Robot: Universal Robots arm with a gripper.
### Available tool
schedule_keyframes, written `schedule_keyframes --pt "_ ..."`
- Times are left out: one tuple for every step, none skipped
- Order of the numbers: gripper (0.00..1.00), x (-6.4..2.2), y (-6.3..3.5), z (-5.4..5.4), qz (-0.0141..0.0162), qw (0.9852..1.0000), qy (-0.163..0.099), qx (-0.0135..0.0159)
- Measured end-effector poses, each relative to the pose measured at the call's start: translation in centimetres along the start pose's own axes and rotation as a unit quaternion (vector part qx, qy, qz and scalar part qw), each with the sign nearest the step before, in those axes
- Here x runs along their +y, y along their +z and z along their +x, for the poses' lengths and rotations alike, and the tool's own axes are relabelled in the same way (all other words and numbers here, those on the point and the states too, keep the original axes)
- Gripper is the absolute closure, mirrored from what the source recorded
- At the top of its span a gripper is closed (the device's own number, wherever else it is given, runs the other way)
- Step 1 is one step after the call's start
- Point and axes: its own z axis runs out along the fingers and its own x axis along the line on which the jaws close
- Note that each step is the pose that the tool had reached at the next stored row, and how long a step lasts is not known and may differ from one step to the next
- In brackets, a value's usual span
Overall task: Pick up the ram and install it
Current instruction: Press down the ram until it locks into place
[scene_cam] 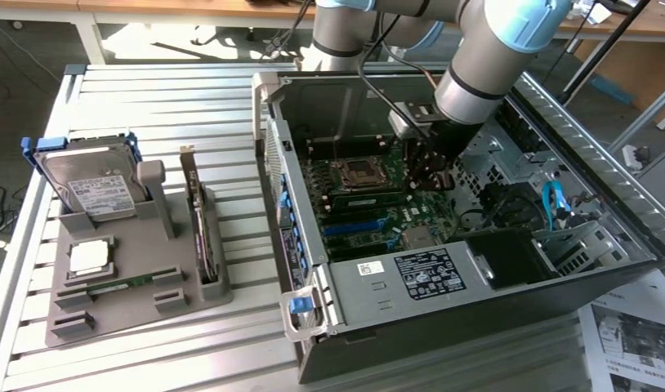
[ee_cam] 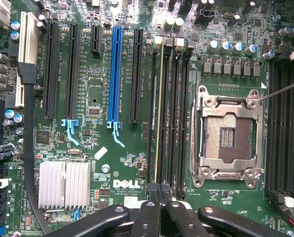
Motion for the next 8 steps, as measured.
schedule_keyframes --pt "0.89 -0.01 0.05 0.0 0.0 1.0 0.0 -0.0001" --pt "0.89 -0.02 0.1 0.0 0.0 1.0 0.0 0.0" --pt "0.89 -0.03 0.1 0.0 0.0 1.0 0.0 0.0" --pt "0.89 -0.02 -0.21 0.0 0.0004 1.0 0.0 -0.0011" --pt "0.89 0.03 -0.84 -0.1 0.0002 1.0 0.0 -0.0003" --pt "0.89 0.05 -1.24 -0.1 0.0 1.0 0.0 0.0" --pt "0.89 0.06 -1.4 -0.1 0.0 1.0 0.0 0.0002" --pt "0.89 0.08 -1.67 -0.1 -0.0001 1.0 0.0 0.0013"
